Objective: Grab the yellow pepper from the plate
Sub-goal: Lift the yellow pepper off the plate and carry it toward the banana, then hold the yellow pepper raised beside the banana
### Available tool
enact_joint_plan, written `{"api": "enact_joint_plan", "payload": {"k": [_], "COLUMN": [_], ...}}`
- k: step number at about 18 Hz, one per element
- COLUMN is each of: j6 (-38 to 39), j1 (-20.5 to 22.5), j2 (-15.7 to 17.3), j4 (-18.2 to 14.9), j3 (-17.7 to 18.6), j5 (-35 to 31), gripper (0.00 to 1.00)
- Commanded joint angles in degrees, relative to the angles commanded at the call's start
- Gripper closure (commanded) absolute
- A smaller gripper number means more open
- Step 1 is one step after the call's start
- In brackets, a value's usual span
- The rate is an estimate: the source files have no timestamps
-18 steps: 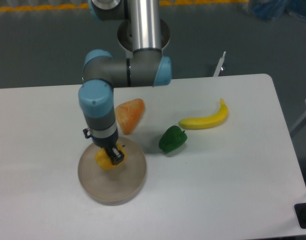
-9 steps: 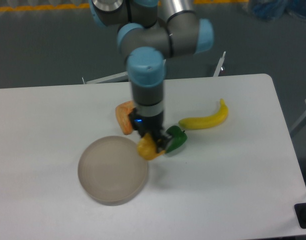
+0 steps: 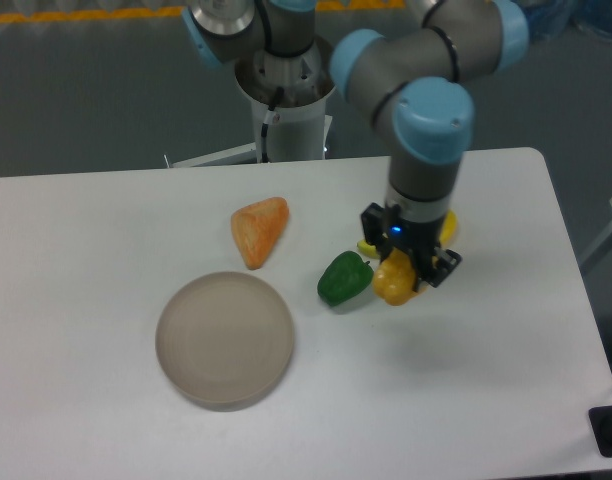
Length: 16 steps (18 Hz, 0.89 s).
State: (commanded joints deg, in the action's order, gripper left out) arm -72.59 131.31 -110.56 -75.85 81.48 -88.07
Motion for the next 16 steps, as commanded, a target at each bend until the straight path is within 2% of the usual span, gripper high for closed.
{"api": "enact_joint_plan", "payload": {"k": [2,8,12,16], "j6": [0.1,-0.6,-6.9,-8.4], "j1": [0.4,0.6,0.5,0.0], "j2": [-0.6,-2.6,-2.4,-2.6], "j4": [0.3,0.6,0.8,0.8], "j3": [-0.1,-1.8,-1.8,-1.6], "j5": [2.4,1.7,1.0,-2.2], "gripper": [0.93,0.94,0.92,0.92]}}
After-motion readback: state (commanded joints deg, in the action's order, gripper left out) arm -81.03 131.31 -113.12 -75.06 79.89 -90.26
